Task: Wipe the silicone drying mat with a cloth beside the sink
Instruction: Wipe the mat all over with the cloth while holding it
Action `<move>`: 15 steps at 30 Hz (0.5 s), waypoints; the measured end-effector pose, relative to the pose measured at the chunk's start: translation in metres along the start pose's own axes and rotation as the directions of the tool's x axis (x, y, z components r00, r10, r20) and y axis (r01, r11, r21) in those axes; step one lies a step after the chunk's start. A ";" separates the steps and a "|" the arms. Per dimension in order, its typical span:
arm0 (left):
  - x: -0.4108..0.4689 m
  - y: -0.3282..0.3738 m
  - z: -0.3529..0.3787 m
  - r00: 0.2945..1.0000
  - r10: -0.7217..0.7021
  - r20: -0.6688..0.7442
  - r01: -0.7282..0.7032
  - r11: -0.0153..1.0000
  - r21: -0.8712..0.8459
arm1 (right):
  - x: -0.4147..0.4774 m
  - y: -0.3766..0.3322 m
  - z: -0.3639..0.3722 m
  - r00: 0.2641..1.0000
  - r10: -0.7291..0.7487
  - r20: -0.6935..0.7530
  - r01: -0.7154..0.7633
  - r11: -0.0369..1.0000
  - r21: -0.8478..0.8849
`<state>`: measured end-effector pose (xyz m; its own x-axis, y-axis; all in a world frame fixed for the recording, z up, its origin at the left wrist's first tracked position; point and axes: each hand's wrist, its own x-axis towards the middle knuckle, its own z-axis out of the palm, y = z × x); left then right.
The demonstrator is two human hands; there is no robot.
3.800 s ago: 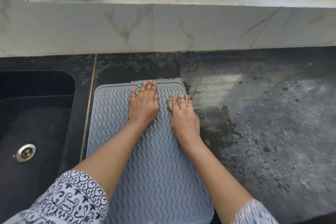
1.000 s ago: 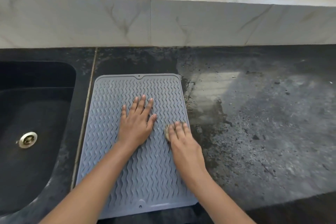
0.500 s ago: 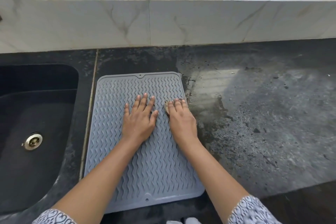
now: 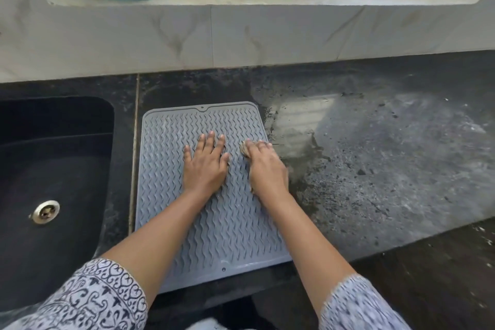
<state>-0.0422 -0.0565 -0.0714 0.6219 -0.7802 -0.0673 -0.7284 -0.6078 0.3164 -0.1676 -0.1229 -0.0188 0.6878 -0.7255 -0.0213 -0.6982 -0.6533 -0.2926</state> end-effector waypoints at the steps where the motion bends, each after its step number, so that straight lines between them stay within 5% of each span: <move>1: 0.000 0.000 0.000 1.000 0.001 -0.004 -0.001 1.000 -0.002 | 0.006 -0.001 0.011 1.000 -0.022 -0.005 0.022 0.998 -0.052; 7: 0.000 -0.001 0.002 1.000 0.003 -0.015 -0.003 1.000 0.002 | -0.046 0.010 0.025 0.999 -0.039 0.001 0.039 0.991 -0.128; 12: -0.001 -0.002 0.002 1.000 0.011 -0.026 -0.011 1.000 0.004 | -0.121 0.005 -0.013 0.973 -0.004 0.232 0.031 0.993 -0.114; 15: 0.000 -0.002 0.002 0.999 0.017 -0.032 -0.017 1.000 0.006 | -0.097 0.007 -0.040 0.971 0.051 0.234 -0.044 0.998 -0.034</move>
<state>-0.0414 -0.0555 -0.0741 0.6183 -0.7853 -0.0313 -0.7406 -0.5954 0.3115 -0.2472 -0.0660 0.0190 0.6785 -0.6873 -0.2593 -0.7345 -0.6274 -0.2586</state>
